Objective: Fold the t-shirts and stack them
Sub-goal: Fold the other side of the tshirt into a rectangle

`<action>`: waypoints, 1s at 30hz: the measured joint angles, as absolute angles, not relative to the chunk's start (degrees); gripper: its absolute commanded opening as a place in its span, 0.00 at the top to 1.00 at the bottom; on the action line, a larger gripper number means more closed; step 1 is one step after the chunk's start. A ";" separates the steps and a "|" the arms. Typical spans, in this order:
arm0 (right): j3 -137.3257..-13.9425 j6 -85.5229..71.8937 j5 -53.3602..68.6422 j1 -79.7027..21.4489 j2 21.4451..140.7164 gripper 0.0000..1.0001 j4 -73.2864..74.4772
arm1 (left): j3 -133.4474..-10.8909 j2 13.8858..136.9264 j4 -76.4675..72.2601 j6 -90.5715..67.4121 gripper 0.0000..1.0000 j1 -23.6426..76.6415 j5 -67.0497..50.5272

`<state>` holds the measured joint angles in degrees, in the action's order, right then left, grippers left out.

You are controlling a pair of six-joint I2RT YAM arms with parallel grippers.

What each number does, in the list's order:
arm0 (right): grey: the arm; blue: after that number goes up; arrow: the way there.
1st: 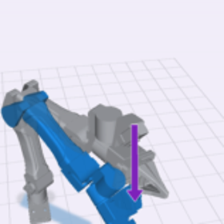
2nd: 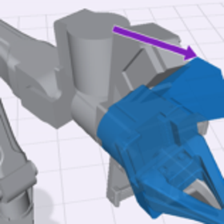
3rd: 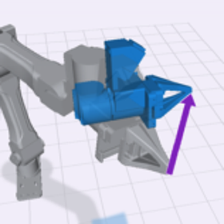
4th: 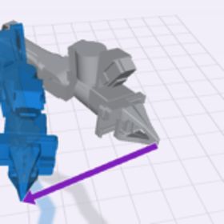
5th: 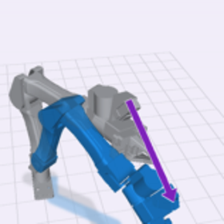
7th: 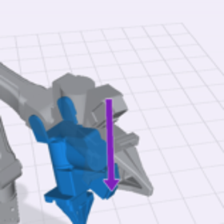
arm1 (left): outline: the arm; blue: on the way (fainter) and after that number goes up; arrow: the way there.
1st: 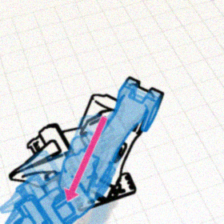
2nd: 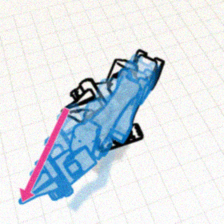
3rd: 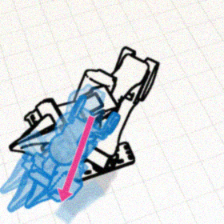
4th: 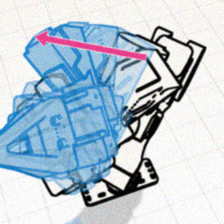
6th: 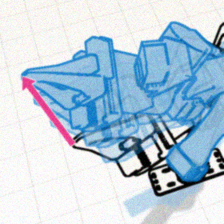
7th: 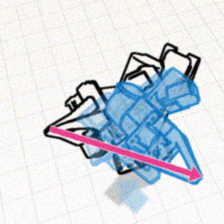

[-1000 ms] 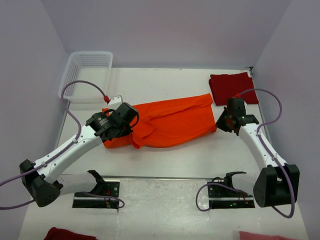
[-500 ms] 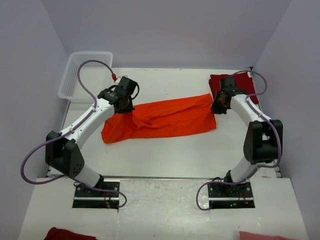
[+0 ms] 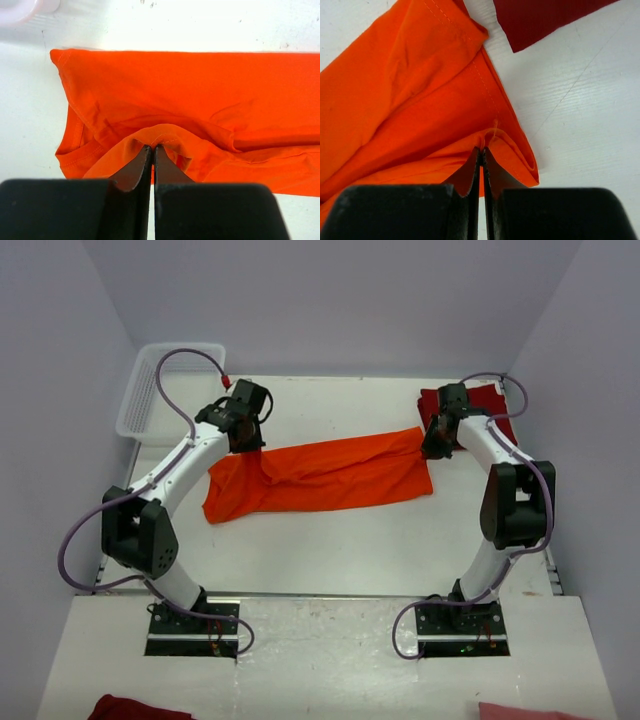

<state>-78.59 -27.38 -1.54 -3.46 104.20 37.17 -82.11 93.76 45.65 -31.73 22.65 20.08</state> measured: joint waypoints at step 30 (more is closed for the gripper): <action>-94.28 -23.66 0.32 -2.98 117.91 0.70 39.18 | -93.25 104.90 46.83 -29.36 0.25 20.49 31.18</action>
<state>-94.28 -23.66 0.32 -2.98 117.91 39.18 -93.25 104.90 46.83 -29.36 20.49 31.18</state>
